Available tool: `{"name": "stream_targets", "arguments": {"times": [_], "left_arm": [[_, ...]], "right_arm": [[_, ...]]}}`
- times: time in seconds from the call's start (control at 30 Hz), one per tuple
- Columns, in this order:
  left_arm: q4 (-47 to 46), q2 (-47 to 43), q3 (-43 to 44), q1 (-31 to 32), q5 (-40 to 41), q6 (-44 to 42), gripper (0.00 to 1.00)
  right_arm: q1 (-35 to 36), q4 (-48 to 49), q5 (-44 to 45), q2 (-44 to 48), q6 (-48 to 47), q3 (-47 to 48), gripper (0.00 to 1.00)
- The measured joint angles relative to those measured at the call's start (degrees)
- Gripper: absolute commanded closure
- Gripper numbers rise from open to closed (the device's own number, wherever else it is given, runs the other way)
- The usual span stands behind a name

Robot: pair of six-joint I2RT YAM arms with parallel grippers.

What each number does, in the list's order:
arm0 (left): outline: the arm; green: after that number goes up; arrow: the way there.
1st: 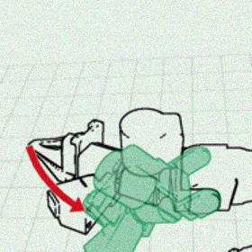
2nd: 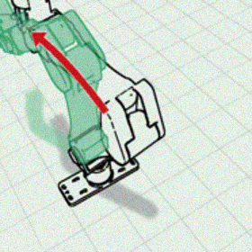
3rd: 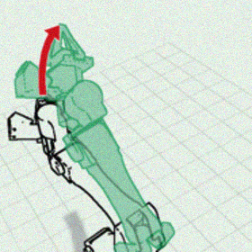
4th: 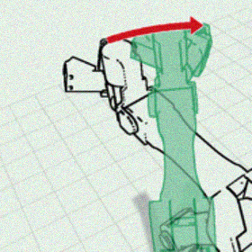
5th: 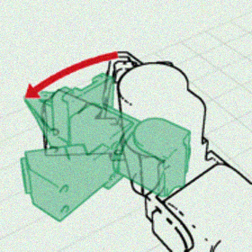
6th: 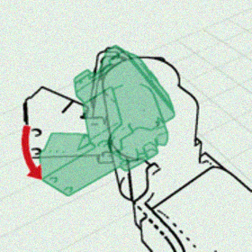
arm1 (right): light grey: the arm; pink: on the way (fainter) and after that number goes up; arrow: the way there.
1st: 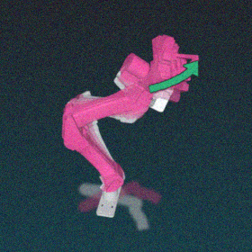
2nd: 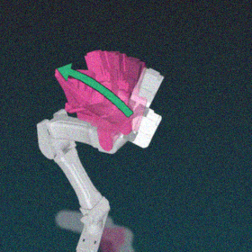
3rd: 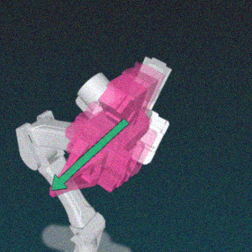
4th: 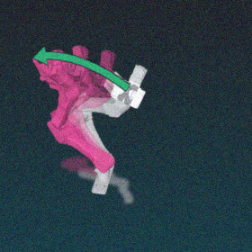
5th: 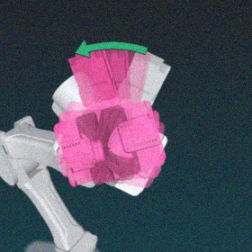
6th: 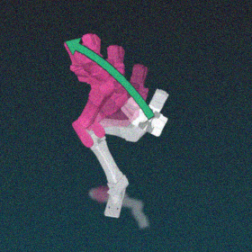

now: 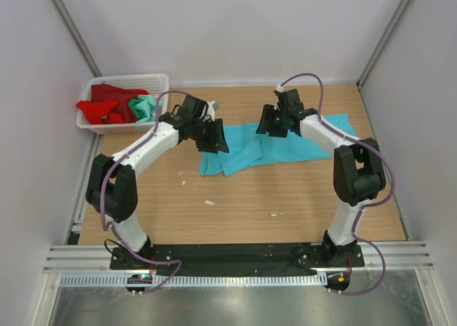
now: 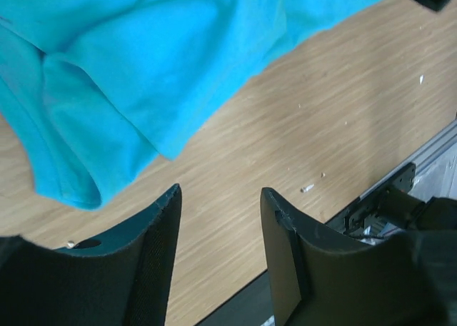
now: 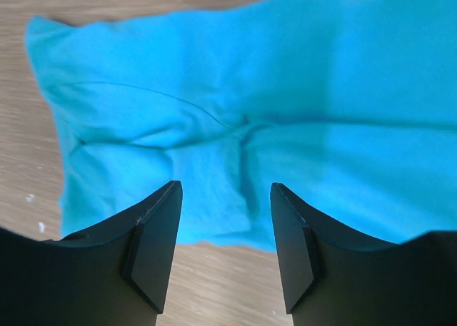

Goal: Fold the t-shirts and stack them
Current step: Fold the tshirt

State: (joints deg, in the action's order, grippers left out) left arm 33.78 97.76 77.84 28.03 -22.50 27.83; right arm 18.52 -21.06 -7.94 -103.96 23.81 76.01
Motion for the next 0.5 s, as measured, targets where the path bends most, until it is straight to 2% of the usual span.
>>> {"name": "stream_targets", "arguments": {"times": [0.1,0.33,0.5], "left_arm": [[0.2,4.2,3.3,-2.3,-0.7,0.7,0.53],[0.5,16.3,6.3,-6.6,-3.4,3.2,0.54],[1.4,18.4,7.1,-7.0,-4.4,4.3,0.53]], "right_arm": [[0.2,1.3,-4.5,-3.3,-0.4,3.3,0.39],[0.5,1.5,-10.6,-7.4,-1.6,3.5,0.40],[0.4,0.7,-11.8,-7.6,-2.7,3.5,0.41]]}}
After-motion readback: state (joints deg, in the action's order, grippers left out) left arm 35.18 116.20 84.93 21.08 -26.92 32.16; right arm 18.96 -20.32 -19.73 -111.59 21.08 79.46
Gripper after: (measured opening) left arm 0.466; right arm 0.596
